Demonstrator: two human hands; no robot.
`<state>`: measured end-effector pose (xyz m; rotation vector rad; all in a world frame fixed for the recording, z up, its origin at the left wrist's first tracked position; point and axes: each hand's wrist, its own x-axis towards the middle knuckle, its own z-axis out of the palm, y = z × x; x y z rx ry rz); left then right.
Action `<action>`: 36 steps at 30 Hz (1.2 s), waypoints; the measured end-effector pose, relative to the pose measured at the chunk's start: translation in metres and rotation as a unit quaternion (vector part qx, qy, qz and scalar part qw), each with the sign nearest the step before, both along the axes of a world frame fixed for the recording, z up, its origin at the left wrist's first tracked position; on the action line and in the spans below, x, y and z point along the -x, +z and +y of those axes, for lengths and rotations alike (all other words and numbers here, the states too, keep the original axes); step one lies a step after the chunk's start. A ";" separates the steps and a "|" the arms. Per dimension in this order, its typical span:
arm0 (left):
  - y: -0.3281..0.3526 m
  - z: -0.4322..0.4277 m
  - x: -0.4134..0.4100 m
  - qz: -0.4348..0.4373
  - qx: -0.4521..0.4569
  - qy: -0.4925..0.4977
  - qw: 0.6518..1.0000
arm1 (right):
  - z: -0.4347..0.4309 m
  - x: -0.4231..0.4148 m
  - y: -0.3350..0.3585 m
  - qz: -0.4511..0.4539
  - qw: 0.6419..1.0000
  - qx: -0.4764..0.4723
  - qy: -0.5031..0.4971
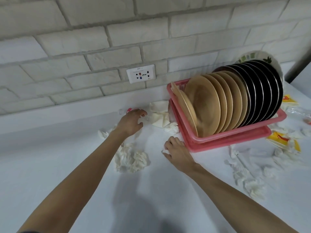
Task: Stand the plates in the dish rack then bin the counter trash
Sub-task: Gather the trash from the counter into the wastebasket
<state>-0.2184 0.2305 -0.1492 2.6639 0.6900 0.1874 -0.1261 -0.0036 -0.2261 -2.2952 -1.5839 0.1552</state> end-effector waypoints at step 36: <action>0.041 -0.122 0.058 -0.120 0.108 -0.093 0.982 | -0.091 0.025 0.064 0.251 0.954 -0.029 -0.162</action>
